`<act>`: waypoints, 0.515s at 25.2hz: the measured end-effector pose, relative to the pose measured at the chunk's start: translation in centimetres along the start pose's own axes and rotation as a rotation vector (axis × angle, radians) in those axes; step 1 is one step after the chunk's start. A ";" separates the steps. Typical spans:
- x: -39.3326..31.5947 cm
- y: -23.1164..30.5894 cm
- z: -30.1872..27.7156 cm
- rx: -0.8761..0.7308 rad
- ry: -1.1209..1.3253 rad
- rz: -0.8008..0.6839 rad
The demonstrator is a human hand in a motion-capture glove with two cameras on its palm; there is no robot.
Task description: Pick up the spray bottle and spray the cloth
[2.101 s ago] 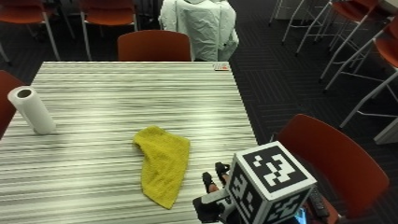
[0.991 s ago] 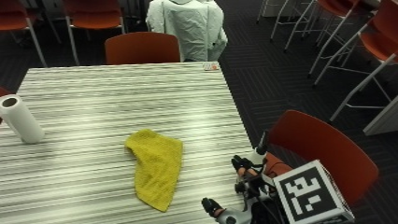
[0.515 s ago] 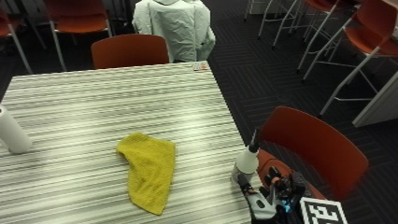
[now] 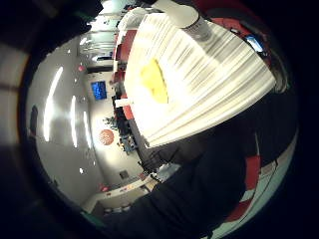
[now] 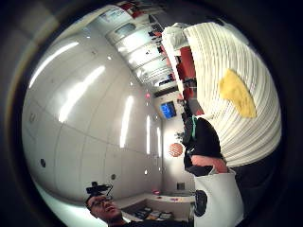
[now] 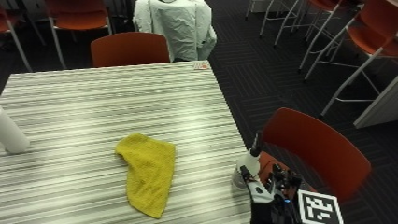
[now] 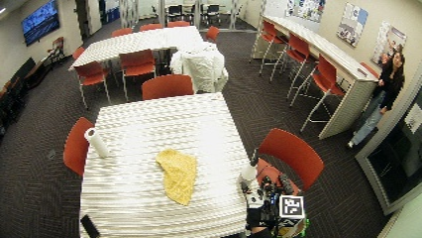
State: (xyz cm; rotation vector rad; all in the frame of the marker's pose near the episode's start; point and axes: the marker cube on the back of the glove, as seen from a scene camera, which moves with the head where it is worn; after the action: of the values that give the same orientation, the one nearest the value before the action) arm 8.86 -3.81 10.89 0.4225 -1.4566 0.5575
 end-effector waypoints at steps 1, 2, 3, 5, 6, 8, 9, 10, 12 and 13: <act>0.1 -0.9 0.0 0.026 0.014 0.018; 0.2 -1.7 0.0 0.051 0.025 0.037; 0.3 -2.4 0.0 0.073 0.035 0.055; 1.0 -3.8 -0.1 0.099 0.054 0.084; 1.6 -4.6 -0.2 0.107 0.063 0.093; 2.8 -6.1 -0.6 0.121 0.077 0.107; 3.2 -6.7 -0.8 0.130 0.082 0.113; 3.5 -7.2 -0.9 0.138 0.085 0.117; 3.6 -8.0 -1.2 0.153 0.088 0.119; 3.5 -8.3 -1.3 0.159 0.089 0.116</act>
State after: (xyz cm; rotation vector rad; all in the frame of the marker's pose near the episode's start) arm 14.95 -9.36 14.81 0.4342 -1.3619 0.7798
